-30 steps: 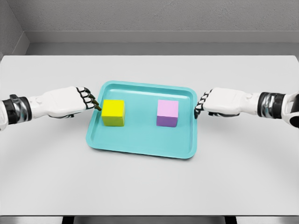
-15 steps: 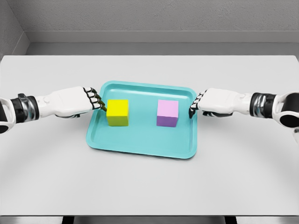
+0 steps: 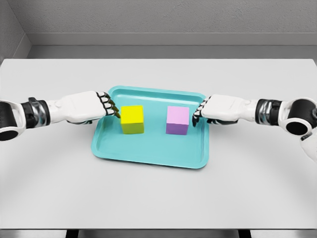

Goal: Push two cubes

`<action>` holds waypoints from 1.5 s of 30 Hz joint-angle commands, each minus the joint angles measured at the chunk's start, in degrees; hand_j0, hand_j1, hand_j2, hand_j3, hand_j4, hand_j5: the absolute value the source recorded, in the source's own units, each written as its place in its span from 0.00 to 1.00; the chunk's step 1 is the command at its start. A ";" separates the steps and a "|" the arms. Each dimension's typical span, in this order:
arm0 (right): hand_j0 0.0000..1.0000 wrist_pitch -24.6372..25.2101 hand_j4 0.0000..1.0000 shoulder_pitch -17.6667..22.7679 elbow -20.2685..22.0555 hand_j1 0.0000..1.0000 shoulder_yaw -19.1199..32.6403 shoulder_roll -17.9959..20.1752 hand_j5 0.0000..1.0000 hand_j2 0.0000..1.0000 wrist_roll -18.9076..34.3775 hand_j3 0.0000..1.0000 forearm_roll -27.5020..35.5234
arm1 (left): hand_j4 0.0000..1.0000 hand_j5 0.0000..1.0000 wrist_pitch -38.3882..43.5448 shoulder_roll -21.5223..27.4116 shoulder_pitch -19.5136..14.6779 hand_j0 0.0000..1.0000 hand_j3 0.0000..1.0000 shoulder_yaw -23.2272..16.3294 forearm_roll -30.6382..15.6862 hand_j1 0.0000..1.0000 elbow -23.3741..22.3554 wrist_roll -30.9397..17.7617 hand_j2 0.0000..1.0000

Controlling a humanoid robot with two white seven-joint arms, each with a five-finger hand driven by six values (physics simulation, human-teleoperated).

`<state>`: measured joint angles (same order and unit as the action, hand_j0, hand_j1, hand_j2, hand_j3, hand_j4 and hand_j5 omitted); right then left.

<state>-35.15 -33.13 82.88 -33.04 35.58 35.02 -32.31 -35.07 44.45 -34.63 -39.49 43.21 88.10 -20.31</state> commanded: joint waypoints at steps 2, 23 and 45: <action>0.58 0.15 0.58 0.00 -1.41 0.58 -0.09 -1.74 0.58 0.58 -0.02 0.58 -0.74 | 0.84 0.84 0.07 -0.50 0.00 0.84 0.84 0.03 -0.23 0.84 0.06 -0.35 0.84; 0.57 0.15 0.57 -2.37 -5.98 0.57 -0.18 -6.13 0.57 0.57 -0.02 0.57 -3.55 | 0.84 0.84 0.07 -3.14 -0.88 0.84 0.84 0.03 0.04 0.84 0.06 -2.46 0.84; 0.58 0.15 0.58 -2.90 -7.56 0.58 -0.27 -8.59 0.58 0.58 -0.02 0.58 -4.52 | 0.84 0.84 0.07 -3.23 -0.79 0.84 0.84 0.38 0.04 0.84 -0.65 -2.90 0.84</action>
<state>-35.12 -36.04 75.45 -33.32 26.94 35.02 -37.12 -35.06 40.98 -35.42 -39.24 43.42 87.62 -23.22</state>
